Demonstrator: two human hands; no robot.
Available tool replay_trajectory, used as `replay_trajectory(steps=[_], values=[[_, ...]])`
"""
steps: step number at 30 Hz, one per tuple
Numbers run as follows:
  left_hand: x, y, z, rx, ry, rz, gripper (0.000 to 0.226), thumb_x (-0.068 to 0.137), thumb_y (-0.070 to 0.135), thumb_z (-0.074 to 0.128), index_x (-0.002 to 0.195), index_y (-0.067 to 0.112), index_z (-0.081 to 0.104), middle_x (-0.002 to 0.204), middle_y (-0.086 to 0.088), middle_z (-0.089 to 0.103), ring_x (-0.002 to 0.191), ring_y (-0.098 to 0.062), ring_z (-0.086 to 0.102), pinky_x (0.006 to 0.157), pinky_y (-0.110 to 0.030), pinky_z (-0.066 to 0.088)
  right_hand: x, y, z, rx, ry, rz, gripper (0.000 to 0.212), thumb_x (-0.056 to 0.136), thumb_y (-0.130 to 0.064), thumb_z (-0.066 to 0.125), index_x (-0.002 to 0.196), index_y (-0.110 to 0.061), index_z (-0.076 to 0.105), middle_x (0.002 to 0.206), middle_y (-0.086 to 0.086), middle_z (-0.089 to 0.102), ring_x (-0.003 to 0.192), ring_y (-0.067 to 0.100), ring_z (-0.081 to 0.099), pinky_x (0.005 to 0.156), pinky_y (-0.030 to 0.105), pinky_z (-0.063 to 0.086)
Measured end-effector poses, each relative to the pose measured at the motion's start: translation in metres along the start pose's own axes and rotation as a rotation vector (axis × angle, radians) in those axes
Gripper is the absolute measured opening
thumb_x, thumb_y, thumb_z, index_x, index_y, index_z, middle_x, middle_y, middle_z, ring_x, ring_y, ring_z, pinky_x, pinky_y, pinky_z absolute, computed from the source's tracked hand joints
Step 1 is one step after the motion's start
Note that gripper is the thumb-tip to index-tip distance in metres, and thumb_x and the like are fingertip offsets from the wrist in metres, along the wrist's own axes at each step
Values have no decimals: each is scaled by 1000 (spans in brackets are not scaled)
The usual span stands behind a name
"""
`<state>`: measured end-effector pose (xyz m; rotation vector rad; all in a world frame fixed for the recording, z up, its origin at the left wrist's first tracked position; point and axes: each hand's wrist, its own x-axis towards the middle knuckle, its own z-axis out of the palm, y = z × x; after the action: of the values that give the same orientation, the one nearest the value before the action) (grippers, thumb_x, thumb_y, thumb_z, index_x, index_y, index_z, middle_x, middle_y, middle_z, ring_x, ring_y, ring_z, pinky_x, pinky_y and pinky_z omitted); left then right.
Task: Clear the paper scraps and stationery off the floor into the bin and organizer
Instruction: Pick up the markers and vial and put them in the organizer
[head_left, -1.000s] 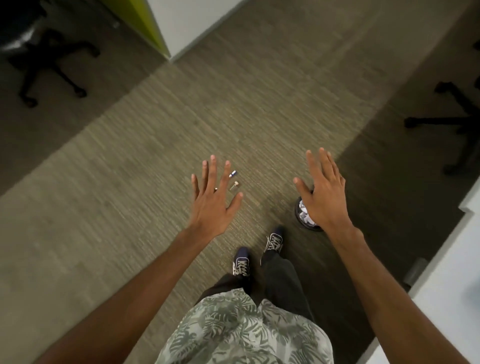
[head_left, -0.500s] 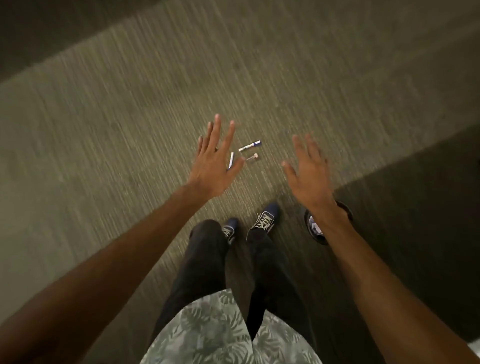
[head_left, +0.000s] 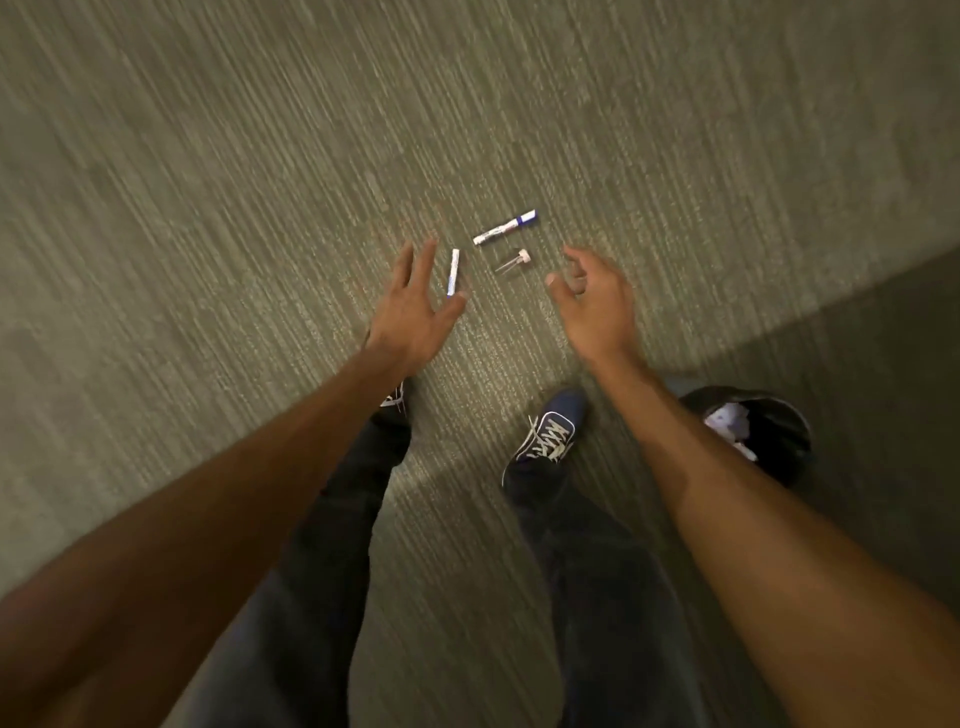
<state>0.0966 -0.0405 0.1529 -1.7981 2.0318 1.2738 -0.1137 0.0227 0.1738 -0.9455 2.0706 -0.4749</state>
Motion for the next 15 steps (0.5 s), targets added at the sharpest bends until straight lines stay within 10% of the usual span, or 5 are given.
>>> replay_trajectory(steps=[4, 15], values=[[76, -52, 58, -89, -102, -203, 86, 92, 42, 63, 158, 20, 12, 163, -16, 15, 148, -36, 24, 118, -47, 27, 66, 47, 77, 148, -14, 239, 39, 88, -21, 74, 122, -4, 63, 89, 15, 68, 87, 39, 69, 85, 53, 55], [256, -134, 176, 69, -43, -222, 84, 83, 41, 75, 142, 1, 32, 145, -21, 43, 132, -37, 47, 105, -45, 41, 212, 136, 234, 303, 141, 489, 52, 83, -25, 81, 122, -4, 52, 115, 17, 67, 96, 36, 71, 81, 53, 59]])
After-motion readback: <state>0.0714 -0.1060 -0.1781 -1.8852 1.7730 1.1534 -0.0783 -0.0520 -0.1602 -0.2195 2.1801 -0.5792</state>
